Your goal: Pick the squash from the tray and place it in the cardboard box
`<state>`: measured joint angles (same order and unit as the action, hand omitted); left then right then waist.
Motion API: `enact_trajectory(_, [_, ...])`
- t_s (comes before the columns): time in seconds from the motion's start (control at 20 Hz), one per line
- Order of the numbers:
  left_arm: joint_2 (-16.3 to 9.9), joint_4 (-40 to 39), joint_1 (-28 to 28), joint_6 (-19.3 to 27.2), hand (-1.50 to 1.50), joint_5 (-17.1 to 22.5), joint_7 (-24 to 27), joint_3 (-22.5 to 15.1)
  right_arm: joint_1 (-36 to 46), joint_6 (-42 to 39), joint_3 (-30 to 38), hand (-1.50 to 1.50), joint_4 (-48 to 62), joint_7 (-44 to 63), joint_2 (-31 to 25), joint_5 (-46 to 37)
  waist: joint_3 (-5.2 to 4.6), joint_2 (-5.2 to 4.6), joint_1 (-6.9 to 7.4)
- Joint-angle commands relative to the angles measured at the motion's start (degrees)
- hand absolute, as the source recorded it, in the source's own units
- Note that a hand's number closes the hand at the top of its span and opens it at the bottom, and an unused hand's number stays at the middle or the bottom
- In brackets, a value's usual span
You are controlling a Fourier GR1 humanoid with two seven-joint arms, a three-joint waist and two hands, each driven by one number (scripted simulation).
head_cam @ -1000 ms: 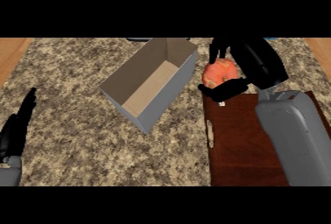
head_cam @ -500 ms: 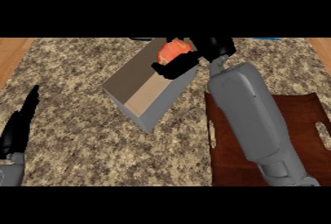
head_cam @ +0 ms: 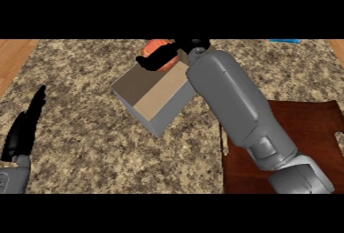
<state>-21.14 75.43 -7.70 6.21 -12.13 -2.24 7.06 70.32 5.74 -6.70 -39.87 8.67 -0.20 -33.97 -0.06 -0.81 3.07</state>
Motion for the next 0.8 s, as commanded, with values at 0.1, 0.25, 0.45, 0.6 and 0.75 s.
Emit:
enact_trajectory(0.1, [1.2, -0.2, -3.4, 0.7, 0.00, -1.6, -2.0, -1.4, 4.2, 10.1, -4.5, 1.50, 13.3, 0.1, 0.2, 2.4, -0.02, -0.38, 1.43])
enact_trajectory(0.25, [1.8, -0.2, -2.7, 0.9, 0.00, -2.5, -2.2, -2.3, 5.4, 8.7, -3.4, -1.50, 16.5, 2.3, 0.2, 7.8, -0.01, -0.43, 1.92])
enact_trajectory(0.45, [-0.1, -0.4, -5.2, -1.2, 0.00, -1.3, -1.9, -1.2, 5.0, 8.9, -1.7, -1.50, 21.5, -0.6, 0.2, 10.9, -0.02, -1.28, 3.52])
enact_trajectory(0.6, [1.5, -1.5, -5.3, -0.9, 0.00, -1.3, -1.3, -1.7, 5.7, 10.0, -3.2, -1.50, 21.0, -3.1, 0.2, 14.5, -0.01, -0.88, 3.49])
enact_trajectory(0.75, [0.3, -1.6, -5.4, -1.6, 0.00, -0.9, -0.8, -1.0, 4.2, 13.2, -2.7, -1.50, 21.6, -9.1, 0.2, 15.6, 0.01, -1.18, 3.79])
